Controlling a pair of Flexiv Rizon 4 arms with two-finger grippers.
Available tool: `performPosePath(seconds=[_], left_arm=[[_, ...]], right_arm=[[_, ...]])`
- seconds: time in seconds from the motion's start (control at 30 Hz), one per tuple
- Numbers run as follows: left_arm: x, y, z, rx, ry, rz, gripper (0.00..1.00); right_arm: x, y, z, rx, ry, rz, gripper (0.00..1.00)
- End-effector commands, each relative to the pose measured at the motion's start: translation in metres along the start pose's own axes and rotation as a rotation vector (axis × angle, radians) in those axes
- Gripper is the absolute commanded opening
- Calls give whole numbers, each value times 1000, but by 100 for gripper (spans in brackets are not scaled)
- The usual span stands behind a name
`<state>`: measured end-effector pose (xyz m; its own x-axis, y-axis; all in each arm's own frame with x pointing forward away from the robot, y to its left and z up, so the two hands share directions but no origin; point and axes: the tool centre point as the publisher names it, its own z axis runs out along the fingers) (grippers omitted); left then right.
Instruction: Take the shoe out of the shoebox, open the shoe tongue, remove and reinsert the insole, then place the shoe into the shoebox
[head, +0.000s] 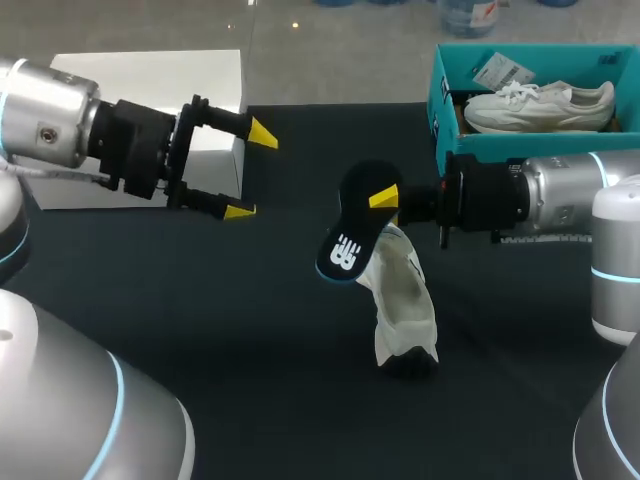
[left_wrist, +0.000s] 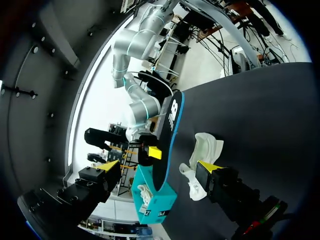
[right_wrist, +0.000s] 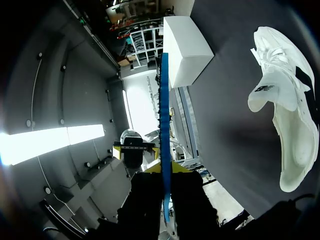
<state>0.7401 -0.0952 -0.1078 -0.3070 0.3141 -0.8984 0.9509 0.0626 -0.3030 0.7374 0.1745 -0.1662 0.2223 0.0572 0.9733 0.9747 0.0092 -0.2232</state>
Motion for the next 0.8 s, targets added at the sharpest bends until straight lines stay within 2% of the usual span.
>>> performPosePath(seconds=[0.03, 0.23, 0.4, 0.8], left_arm=[[4, -2, 2, -3, -119, 13, 100], [8, 6, 8, 15, -157, 62, 100], [15, 11, 18, 38, -131, 108, 100], [8, 11, 71, 92, -121, 132, 100]], right_arm=[[0, -1, 0, -2, -4, 0, 0], [0, -1, 0, -2, -4, 0, 0], [0, -1, 0, -2, -4, 0, 0], [0, -1, 0, -2, -4, 0, 0]])
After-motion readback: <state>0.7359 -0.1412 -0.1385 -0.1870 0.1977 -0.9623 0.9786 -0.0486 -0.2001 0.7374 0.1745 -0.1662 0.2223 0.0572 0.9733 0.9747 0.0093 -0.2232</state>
